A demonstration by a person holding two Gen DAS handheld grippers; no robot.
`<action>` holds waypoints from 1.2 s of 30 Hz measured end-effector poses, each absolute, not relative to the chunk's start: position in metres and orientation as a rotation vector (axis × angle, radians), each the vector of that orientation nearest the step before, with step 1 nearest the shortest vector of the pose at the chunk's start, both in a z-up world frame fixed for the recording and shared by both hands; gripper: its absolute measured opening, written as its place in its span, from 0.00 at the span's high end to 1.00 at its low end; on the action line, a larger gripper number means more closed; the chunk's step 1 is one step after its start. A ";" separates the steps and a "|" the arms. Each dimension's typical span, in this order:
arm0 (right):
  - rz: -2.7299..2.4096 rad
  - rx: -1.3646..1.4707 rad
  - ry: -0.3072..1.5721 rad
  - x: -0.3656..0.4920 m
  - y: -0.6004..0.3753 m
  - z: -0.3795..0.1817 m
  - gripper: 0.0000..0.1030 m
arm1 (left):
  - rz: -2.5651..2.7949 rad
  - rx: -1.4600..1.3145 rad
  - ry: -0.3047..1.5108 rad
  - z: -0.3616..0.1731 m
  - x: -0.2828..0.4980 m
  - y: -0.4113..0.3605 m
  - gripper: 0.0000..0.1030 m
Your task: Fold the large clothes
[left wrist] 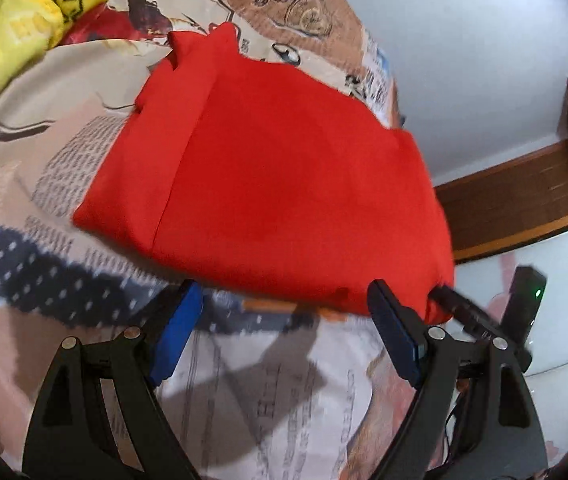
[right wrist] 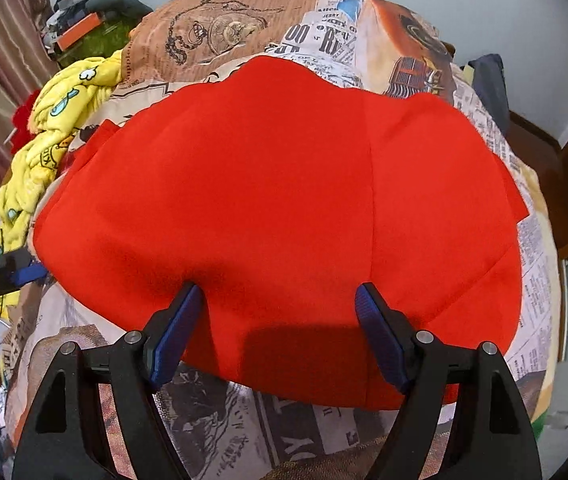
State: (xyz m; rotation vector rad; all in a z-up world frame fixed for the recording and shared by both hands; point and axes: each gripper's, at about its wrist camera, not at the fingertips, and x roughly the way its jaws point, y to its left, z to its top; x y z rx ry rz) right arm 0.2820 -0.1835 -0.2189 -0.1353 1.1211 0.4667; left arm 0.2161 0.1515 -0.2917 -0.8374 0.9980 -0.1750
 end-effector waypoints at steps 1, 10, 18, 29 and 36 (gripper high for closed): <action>0.472 -0.127 1.123 0.281 -0.185 -0.219 0.26 | -0.169 -0.852 0.993 -0.295 0.220 0.153 0.18; 0.487 -0.104 1.124 0.280 -0.183 -0.223 0.23 | -0.102 -0.889 0.929 -0.303 0.253 0.158 0.21; 0.457 -0.091 1.148 0.282 -0.182 -0.219 0.23 | 0.080 -0.864 0.893 -0.300 0.276 0.167 0.78; 0.495 -0.010 1.028 0.286 -0.152 -0.162 0.23 | 0.092 -0.739 0.575 -0.192 0.255 0.185 0.96; 0.585 -0.074 1.078 0.283 -0.095 -0.178 0.23 | 0.139 -0.516 0.490 -0.136 0.229 0.167 0.96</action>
